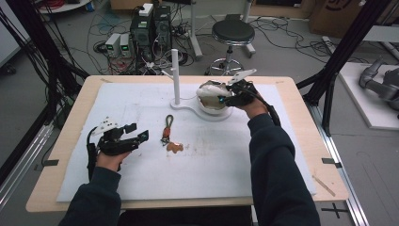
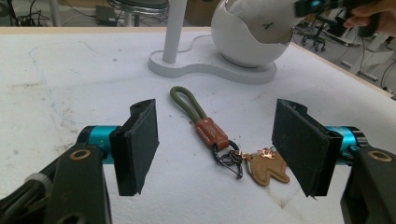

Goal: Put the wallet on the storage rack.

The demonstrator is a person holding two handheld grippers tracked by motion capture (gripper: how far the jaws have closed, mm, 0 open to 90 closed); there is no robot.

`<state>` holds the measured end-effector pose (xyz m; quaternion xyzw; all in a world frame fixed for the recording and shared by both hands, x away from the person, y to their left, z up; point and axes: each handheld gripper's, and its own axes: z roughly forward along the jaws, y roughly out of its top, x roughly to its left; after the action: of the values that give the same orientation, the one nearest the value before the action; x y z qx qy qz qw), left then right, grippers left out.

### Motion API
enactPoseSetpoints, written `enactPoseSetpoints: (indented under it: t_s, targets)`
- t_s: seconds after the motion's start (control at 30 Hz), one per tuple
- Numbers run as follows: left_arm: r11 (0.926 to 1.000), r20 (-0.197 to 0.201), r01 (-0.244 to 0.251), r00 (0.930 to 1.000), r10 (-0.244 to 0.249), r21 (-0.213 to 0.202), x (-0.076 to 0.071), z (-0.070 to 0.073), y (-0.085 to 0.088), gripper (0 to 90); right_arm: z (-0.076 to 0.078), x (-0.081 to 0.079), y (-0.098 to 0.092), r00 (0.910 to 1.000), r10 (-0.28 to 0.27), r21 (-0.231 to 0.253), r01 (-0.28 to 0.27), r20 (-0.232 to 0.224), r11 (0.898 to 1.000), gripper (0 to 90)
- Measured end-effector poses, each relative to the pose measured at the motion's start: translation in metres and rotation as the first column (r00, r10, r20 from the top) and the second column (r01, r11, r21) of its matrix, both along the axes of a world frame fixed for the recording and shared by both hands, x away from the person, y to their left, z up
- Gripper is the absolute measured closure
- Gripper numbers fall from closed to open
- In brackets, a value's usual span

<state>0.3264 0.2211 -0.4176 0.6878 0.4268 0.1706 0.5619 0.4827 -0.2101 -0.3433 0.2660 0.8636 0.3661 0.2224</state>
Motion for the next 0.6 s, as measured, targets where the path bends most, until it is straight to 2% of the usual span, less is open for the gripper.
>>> enactPoseSetpoints:
  t_s: [0.03, 0.07, 0.1, 0.13, 0.17, 0.2, 0.23, 0.27, 0.3, 0.33, 0.37, 0.43, 0.47, 0.5, 0.53, 0.57, 0.6]
  targets:
    - [1.0000, 0.001, -0.001, 1.0000, 0.001, -0.001, 0.000, 0.000, 0.000, 31.4, 0.000, 0.000, 0.000, 1.0000, 0.000, 0.000, 0.000, 0.000, 1.000, 43.0]
    - [1.0000, 0.005, -0.006, 1.0000, 0.006, 0.000, 0.000, 0.000, 0.000, 31.4, 0.005, -0.013, -0.014, 0.9977, -0.025, 0.073, 0.020, 0.063, 0.997, 41.4]
    - [1.0000, 0.005, -0.006, 1.0000, 0.006, 0.000, 0.000, 0.000, 0.000, 31.4, 0.005, -0.013, -0.014, 0.9977, -0.025, 0.073, 0.020, 0.063, 0.997, 41.4]
    - [0.9999, 0.004, -0.014, 0.9999, 0.014, 0.000, 0.000, 0.000, 0.000, 30.9, 0.012, -0.021, -0.026, 0.9981, -0.059, 0.107, 0.057, 0.019, 0.993, 34.2]
    - [0.9999, 0.004, -0.014, 0.9999, 0.014, 0.000, 0.000, 0.000, 0.000, 29.4, 0.012, -0.021, -0.026, 0.9981, -0.059, 0.107, 0.057, 0.019, 0.993, 34.2]
    - [0.9996, -0.002, -0.027, 0.9996, 0.027, 0.002, 0.001, 0.000, 0.000, 26.9, 0.019, -0.030, -0.038, 0.9956, -0.089, 0.124, 0.092, -0.031, 0.988, 32.8]
    - [0.9996, -0.002, -0.027, 0.9996, 0.027, 0.002, 0.001, 0.000, 0.000, 24.7, 0.019, -0.030, -0.038, 0.9956, -0.089, 0.124, 0.092, -0.031, 0.988, 32.8]
    - [0.9996, -0.004, -0.029, 0.9996, 0.029, 0.008, 0.001, 0.000, 0.000, 23.5, 0.026, -0.042, -0.047, 0.9916, -0.114, 0.155, 0.122, -0.062, 0.980, 29.7]
    - [0.9995, -0.002, -0.028, 0.9996, 0.028, 0.011, 0.002, 0.000, 0.000, 23.5, 0.026, -0.042, -0.047, 0.9916, -0.114, 0.155, 0.122, -0.062, 0.980, 29.7]
    - [0.9996, 0.001, -0.027, 0.9996, 0.027, 0.013, 0.002, 0.000, 0.000, 21.8, 0.027, -0.057, -0.057, 0.9923, -0.116, 0.222, 0.123, -0.043, 0.967, 28.0]
    - [0.9995, 0.005, -0.028, 0.9996, 0.028, 0.015, 0.002, 0.000, 0.000, 21.8, 0.027, -0.057, -0.057, 0.9923, -0.116, 0.222, 0.123, -0.043, 0.967, 28.0]
    - [0.9995, 0.010, -0.026, 0.9996, 0.026, 0.016, 0.002, 0.001, 0.001, 21.3, 0.025, -0.073, -0.065, 0.9901, -0.132, 0.226, 0.139, -0.046, 0.964, 24.8]
    - [0.9995, 0.010, -0.027, 0.9996, 0.027, 0.015, 0.002, 0.001, 0.001, 21.3, 0.017, -0.090, -0.072, 0.9868, -0.153, 0.237, 0.161, -0.051, 0.958, 24.1]
    - [0.9996, 0.009, -0.027, 0.9996, 0.027, 0.011, 0.002, 0.002, 0.002, 21.3, 0.017, -0.090, -0.072, 0.9868, -0.153, 0.237, 0.161, -0.051, 0.958, 24.1]
    - [0.9996, 0.008, -0.026, 0.9996, 0.026, 0.013, 0.002, 0.002, 0.002, 21.3, 0.006, -0.108, -0.080, 0.9845, -0.167, 0.250, 0.175, -0.054, 0.952, 22.9]
    - [0.9995, 0.007, -0.028, 0.9996, 0.028, 0.013, 0.002, 0.001, 0.002, 21.3, 0.006, -0.108, -0.080, 0.9845, -0.167, 0.250, 0.175, -0.054, 0.952, 22.9]
    - [0.9996, 0.005, -0.027, 0.9996, 0.027, 0.013, 0.002, 0.001, 0.002, 21.3, -0.008, -0.125, -0.087, 0.9803, -0.191, 0.268, 0.198, -0.050, 0.943, 22.5]
